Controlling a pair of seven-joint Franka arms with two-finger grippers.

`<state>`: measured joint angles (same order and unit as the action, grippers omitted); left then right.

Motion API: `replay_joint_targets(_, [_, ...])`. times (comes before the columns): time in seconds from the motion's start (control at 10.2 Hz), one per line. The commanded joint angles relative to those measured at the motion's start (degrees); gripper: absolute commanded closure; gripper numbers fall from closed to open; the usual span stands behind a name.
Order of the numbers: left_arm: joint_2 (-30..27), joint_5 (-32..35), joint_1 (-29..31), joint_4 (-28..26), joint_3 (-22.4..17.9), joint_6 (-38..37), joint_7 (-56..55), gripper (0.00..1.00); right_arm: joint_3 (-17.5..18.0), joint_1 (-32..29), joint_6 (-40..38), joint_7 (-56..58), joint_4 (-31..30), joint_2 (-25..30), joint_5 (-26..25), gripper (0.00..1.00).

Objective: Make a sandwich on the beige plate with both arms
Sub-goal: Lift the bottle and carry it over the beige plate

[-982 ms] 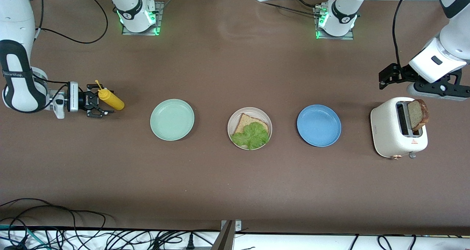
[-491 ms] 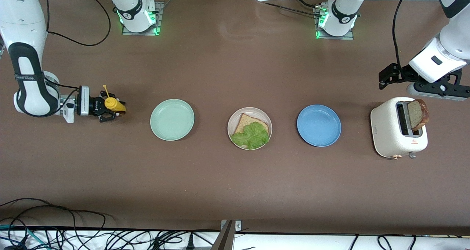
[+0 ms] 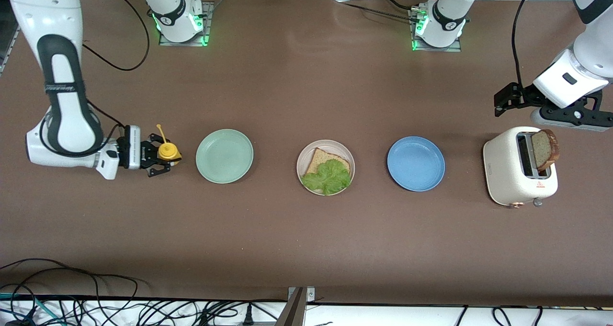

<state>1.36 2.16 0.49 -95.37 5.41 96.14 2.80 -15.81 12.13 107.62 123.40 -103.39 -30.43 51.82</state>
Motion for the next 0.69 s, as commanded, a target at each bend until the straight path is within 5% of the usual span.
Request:
replay_joint_targets(0.0, [0.4, -0.84, 0.3, 1.33, 0.13, -1.13, 0.1, 0.0, -0.54, 7.0, 4.07, -13.57, 0.99, 4.14, -6.62, 0.99])
replay_joint_targets(0.29, [0.4, -0.84, 0.3, 1.33, 0.13, -1.13, 0.1, 0.0, -0.37, 19.47, 6.28, -37.36, 10.81, 3.54, -27.31, 0.99])
replay_joint_targets(0.59, [0.4, -0.84, 0.3, 1.33, 0.13, -1.13, 0.1, 0.0, -0.36, 27.74, 6.37, -55.33, 18.9, -2.25, -35.54, 0.99])
